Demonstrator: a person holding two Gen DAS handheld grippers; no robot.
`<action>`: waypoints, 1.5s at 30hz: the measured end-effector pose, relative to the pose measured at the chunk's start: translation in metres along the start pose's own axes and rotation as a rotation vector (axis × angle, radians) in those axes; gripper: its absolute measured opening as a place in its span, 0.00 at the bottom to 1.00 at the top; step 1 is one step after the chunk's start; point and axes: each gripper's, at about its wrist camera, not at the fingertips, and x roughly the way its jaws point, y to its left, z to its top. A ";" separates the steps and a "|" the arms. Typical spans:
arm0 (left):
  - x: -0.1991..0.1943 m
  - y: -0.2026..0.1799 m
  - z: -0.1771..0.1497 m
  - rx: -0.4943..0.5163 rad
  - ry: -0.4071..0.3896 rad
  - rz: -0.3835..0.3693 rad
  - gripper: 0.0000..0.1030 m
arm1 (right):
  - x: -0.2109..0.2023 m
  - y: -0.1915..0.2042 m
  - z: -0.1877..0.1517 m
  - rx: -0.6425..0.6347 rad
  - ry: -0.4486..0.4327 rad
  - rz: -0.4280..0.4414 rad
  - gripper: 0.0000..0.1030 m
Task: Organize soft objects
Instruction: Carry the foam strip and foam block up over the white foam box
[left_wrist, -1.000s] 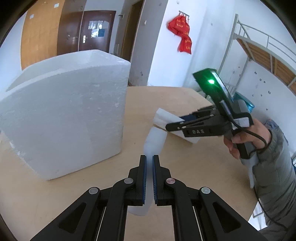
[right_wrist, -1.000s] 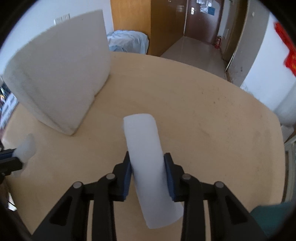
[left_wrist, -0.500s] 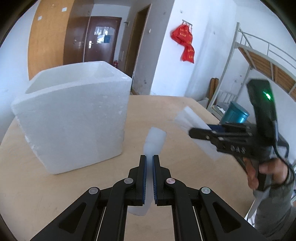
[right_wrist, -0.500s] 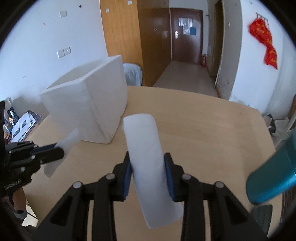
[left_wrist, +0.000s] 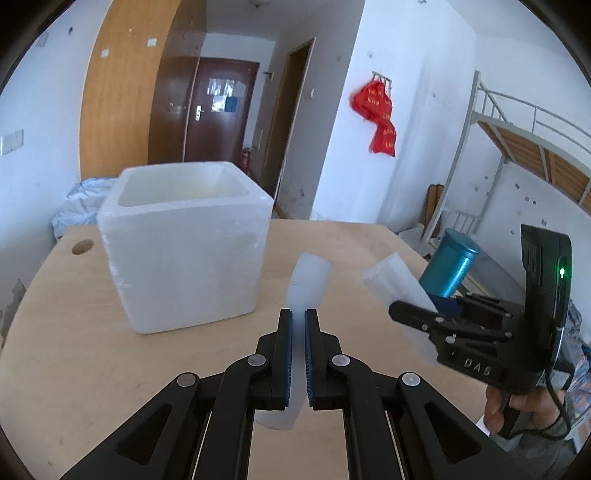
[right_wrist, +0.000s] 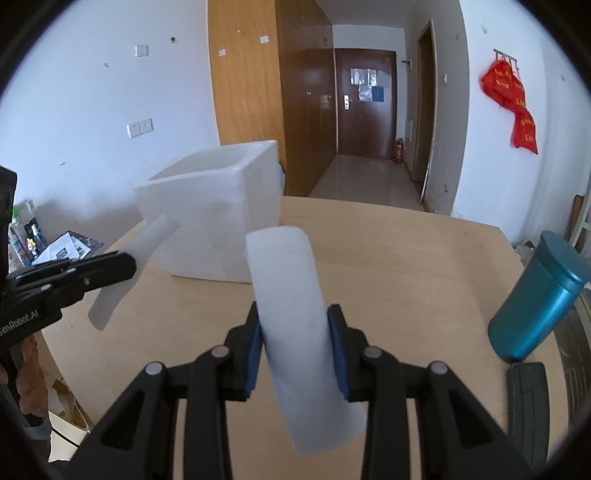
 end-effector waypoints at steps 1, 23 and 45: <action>-0.003 0.000 -0.001 -0.002 -0.004 0.005 0.06 | -0.001 0.003 0.000 -0.005 -0.005 0.000 0.37; -0.077 0.018 0.001 -0.017 -0.147 0.123 0.06 | -0.028 0.064 0.026 -0.120 -0.119 0.126 0.37; -0.060 0.040 0.044 -0.016 -0.215 0.195 0.06 | 0.007 0.083 0.091 -0.176 -0.155 0.150 0.37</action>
